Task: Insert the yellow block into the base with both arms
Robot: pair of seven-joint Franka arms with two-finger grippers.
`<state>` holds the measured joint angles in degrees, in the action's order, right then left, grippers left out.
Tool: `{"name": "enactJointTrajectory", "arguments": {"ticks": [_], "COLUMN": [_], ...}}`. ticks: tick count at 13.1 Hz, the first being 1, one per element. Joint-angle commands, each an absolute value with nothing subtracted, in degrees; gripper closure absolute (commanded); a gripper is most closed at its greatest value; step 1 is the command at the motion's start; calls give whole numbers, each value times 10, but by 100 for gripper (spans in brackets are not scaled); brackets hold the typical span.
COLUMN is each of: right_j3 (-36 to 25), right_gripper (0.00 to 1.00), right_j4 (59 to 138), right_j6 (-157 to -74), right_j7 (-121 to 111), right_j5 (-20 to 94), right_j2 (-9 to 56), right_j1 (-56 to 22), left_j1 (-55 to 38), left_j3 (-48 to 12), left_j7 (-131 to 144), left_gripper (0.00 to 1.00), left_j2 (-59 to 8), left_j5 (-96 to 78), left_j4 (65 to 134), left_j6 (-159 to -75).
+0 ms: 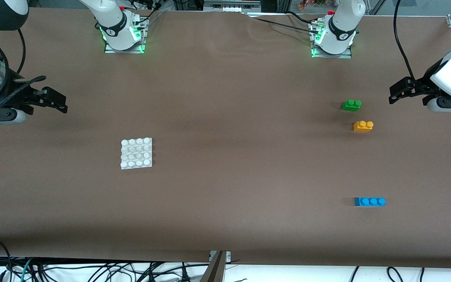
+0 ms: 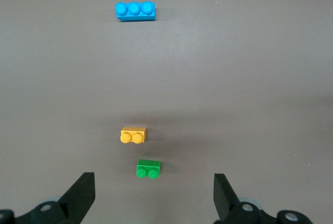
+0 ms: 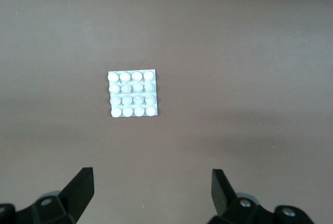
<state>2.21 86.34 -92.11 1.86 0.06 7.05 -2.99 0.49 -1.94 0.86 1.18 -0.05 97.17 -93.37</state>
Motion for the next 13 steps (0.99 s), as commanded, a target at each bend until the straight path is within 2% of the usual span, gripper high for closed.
{"name": "enactJointTrajectory", "arguments": {"ticks": [1, 13], "right_j3": [27, 28], "right_gripper": [0, 0], "right_j4": [849, 850], "right_j6": [-908, -908], "right_j7": [21, 21], "right_j5": [-5, -4], "right_j2": [74, 74], "right_j1": [-24, -24], "left_j1": [10, 10], "left_j3": [-20, -19], "left_j7": [6, 4], "left_gripper": [0, 0], "left_j2": [5, -19], "left_j5": [-13, -27], "left_j4": [954, 932], "left_j6": [-919, -920]}}
